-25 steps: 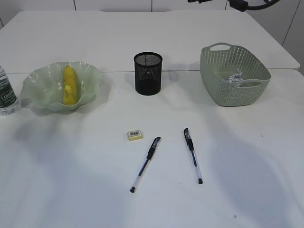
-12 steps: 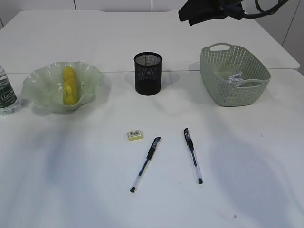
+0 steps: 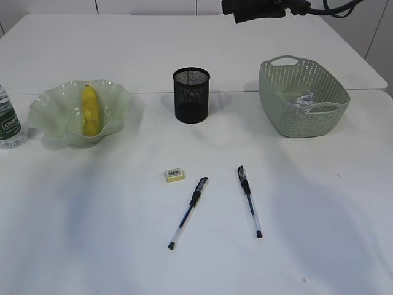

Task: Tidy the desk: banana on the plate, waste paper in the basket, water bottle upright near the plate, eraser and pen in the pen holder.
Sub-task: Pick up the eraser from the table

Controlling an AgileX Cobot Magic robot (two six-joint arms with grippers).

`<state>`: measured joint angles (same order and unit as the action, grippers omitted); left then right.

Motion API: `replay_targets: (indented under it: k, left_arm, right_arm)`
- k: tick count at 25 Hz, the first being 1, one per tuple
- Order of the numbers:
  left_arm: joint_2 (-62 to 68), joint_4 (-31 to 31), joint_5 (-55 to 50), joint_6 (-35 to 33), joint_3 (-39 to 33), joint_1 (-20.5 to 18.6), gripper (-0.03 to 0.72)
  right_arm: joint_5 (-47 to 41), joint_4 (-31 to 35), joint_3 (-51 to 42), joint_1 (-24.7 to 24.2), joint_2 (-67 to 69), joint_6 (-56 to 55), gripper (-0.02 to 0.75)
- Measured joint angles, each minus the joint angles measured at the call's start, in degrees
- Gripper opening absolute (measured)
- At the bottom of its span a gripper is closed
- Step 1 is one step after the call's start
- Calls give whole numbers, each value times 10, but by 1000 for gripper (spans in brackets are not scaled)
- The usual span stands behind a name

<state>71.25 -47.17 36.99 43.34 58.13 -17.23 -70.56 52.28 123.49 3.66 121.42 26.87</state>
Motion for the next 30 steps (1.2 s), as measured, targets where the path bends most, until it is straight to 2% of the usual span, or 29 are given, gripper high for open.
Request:
replay_targets:
  k: [3, 6, 12, 15, 19, 23, 30]
  left_arm:
    - [-15, -46, -4, 29, 0, 0, 497]
    - [-28, -65, -18, 39, 0, 0, 496]
    - [-47, -71, -74, 59, -1, 0, 496]
    - [-55, -74, -102, 64, -1, 0, 496]
    - [-66, -75, -127, 68, -2, 0, 485]
    - [-70, -75, -161, 68, -2, 0, 459]
    - [-71, -75, -280, 68, -2, 0, 447]
  right_arm:
    - [0, 2, 0, 0, 0, 0, 280]
    - [0, 4, 0, 0, 0, 0, 280]
    - [0, -1, 0, 0, -2, 0, 280]
    - [0, -27, 0, 0, -12, 0, 280]
    - [-3, -93, 0, 0, -49, -29, 280]
    - [-7, -185, 0, 0, -85, -88, 280]
    - [-11, -321, 0, 18, -129, -146, 280]
